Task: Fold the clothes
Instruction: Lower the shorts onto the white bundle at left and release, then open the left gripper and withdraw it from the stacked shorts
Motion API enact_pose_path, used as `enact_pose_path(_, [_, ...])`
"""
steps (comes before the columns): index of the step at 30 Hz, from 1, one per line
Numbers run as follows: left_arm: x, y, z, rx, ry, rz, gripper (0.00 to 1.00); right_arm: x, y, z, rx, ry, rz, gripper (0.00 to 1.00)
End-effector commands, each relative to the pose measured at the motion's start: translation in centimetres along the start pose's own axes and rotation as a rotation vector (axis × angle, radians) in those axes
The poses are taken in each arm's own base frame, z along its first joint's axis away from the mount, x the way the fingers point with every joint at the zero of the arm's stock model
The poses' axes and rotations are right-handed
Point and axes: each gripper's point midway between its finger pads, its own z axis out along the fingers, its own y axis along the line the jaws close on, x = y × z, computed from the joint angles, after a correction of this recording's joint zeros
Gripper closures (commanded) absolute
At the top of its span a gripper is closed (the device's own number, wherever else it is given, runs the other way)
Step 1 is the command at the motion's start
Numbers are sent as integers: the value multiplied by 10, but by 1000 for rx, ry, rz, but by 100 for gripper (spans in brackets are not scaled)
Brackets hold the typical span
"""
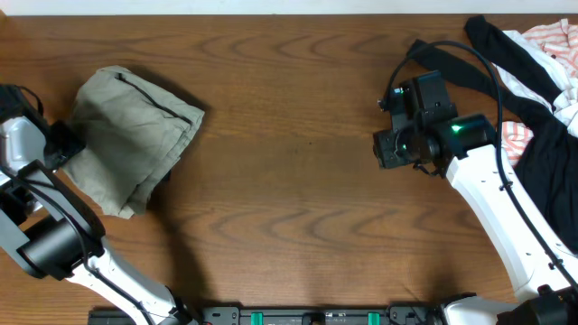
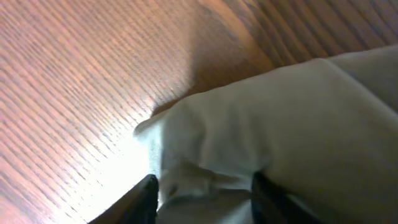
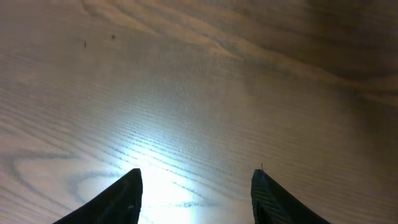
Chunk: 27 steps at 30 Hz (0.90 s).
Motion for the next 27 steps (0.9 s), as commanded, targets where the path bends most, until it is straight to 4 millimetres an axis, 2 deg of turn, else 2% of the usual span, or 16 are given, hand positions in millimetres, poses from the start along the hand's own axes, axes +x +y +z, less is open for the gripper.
enact_pose_path(1, [-5,-6,-5,19,-13,3,48,-7,-2,-6,2,-35,1,44])
enact_pose_path(4, [-13,-7,-22,26,-55,2,43,-11,-2,-6,1,-52,0,37])
enact_pose_path(8, [-28,-8,-62,44,-146,3,38,-20,-1,-6,-2,-85,-2,23])
enact_pose_path(14, [-36,-45,-146,277,-276,36,30,-45,0,-10,-8,-188,-8,12])
enact_pose_path(15, [-35,-49,-154,292,-286,44,29,-48,0,-10,-9,-203,-8,11])
enact_pose_path(16, [-32,-54,-165,309,-297,57,27,-53,1,-12,-10,-225,-10,1])
enact_pose_path(17, [-29,-59,-172,318,-301,68,26,-58,1,-13,-11,-244,-10,1])
enact_pose_path(20, [-17,-86,-192,346,-321,171,18,-73,-5,-17,-11,-305,32,1])
enact_pose_path(23, [1,-126,-207,394,-325,276,11,-88,-23,-23,7,-370,85,1])
enact_pose_path(25, [15,-154,-212,426,-317,339,0,-95,-38,-27,26,-405,111,1])
enact_pose_path(27, [35,-181,-215,457,-290,407,2,-99,-54,-31,48,-427,138,1])
